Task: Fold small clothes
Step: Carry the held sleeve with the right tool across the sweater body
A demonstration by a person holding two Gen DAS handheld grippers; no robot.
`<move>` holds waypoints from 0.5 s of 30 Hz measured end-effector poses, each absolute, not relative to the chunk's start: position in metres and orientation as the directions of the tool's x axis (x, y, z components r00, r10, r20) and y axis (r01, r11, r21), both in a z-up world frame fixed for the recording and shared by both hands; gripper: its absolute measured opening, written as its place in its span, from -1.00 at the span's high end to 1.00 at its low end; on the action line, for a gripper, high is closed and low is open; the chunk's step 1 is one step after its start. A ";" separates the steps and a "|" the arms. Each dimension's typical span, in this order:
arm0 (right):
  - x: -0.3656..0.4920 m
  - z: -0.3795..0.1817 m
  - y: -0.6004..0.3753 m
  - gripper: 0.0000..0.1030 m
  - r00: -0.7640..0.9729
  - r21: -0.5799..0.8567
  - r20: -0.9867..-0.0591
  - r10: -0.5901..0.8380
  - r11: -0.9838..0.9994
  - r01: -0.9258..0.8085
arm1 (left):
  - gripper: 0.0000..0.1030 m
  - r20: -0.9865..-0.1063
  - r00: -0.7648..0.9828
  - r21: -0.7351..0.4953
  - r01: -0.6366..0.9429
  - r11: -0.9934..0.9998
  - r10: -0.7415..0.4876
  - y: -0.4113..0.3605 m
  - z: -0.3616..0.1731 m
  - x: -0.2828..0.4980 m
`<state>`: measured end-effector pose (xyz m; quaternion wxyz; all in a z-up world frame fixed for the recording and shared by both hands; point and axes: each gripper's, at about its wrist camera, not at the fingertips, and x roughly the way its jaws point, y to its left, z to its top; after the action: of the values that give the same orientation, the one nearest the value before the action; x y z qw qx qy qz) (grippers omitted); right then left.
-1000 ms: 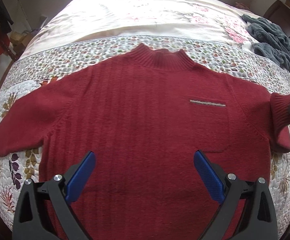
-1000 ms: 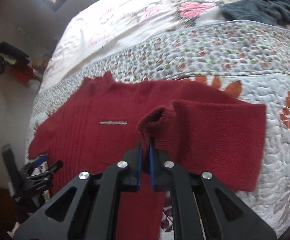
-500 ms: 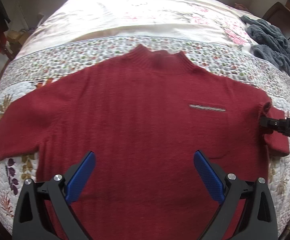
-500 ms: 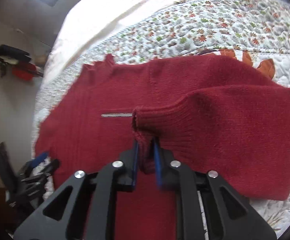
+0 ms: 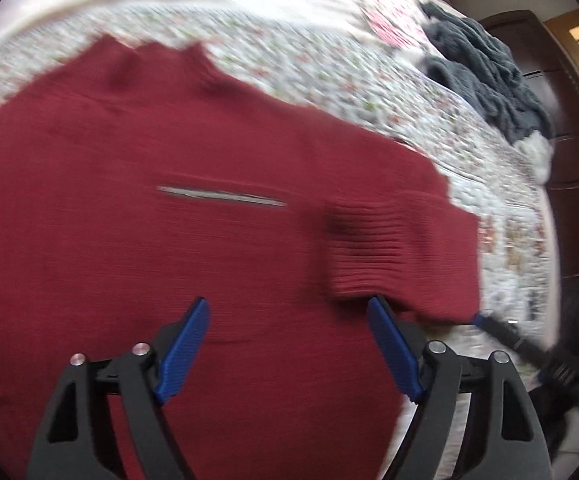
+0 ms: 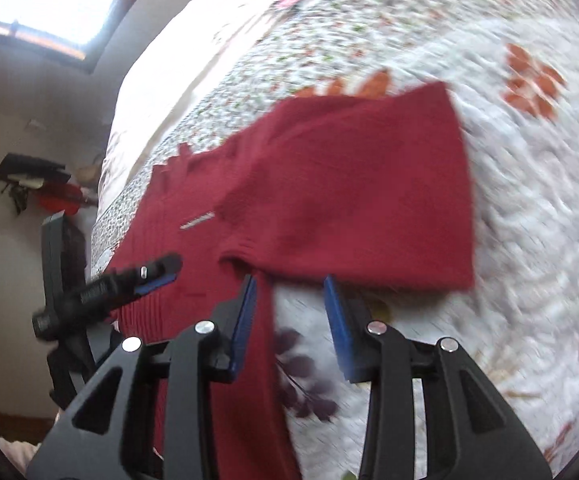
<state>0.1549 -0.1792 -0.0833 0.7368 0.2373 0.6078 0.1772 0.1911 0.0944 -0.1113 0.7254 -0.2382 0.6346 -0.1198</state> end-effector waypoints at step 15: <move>0.136 -0.096 -0.219 0.32 0.227 0.536 -0.831 0.507 0.840 0.087 | 0.55 -0.796 0.201 -0.605 -0.275 0.747 -0.571 0.068 -0.138 0.205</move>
<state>0.1355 -0.2193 -0.0962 0.7440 0.2452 0.6053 0.1412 0.2047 0.0676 -0.1383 0.6965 -0.3395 0.6232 -0.1064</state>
